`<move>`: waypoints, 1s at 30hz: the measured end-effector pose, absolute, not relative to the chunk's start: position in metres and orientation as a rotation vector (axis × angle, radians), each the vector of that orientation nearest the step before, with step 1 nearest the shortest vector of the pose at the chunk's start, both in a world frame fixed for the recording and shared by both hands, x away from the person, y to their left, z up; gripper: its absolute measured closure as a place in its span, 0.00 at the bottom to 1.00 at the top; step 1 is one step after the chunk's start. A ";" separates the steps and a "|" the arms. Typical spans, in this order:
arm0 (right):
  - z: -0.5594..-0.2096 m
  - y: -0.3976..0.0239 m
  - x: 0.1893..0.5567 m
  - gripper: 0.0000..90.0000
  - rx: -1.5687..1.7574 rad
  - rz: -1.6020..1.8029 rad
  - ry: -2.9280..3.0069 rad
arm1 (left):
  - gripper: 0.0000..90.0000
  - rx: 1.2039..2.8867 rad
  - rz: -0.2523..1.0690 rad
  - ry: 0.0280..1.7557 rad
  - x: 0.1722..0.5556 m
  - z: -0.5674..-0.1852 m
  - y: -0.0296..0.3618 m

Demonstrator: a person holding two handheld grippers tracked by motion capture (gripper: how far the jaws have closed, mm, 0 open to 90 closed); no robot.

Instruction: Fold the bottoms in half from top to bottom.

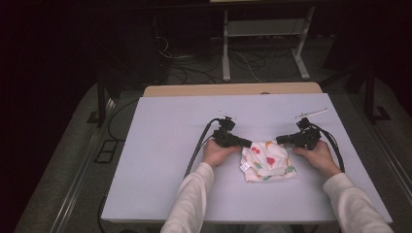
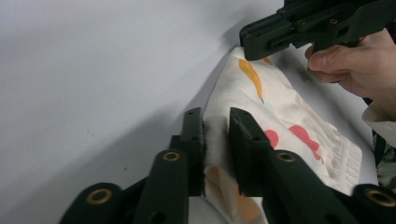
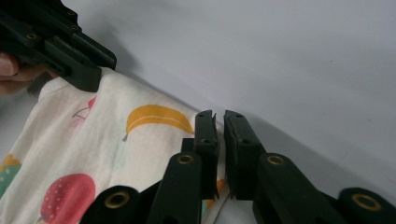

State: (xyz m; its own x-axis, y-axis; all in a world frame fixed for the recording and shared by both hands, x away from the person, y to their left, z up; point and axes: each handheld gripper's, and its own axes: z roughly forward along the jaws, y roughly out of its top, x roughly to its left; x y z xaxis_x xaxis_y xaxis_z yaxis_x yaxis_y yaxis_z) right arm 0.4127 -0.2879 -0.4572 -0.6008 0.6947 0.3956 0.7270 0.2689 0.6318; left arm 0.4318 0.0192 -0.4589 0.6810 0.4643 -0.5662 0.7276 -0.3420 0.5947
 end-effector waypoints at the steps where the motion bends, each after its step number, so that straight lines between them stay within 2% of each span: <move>1: -0.457 -0.288 0.412 0.94 -1.386 -1.266 -2.479 | 0.88 2.004 -0.367 0.919 0.431 -0.458 0.019; 16: -0.444 -0.274 0.403 0.95 -1.415 -1.337 -2.470 | 0.90 2.072 -0.282 0.869 0.416 -0.435 0.033; 30: -0.434 -0.243 0.406 0.95 -1.447 -1.343 -2.456 | 0.90 2.110 -0.218 0.882 0.430 -0.426 0.062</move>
State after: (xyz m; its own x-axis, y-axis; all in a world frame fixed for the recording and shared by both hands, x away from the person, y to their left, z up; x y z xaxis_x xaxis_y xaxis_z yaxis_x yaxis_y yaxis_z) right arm 0.4064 -0.2430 -0.4335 -0.5782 0.7199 0.3839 0.7116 0.2148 0.6690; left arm 0.4303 0.0623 -0.4265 0.7396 0.5162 -0.4320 0.6579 -0.4185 0.6262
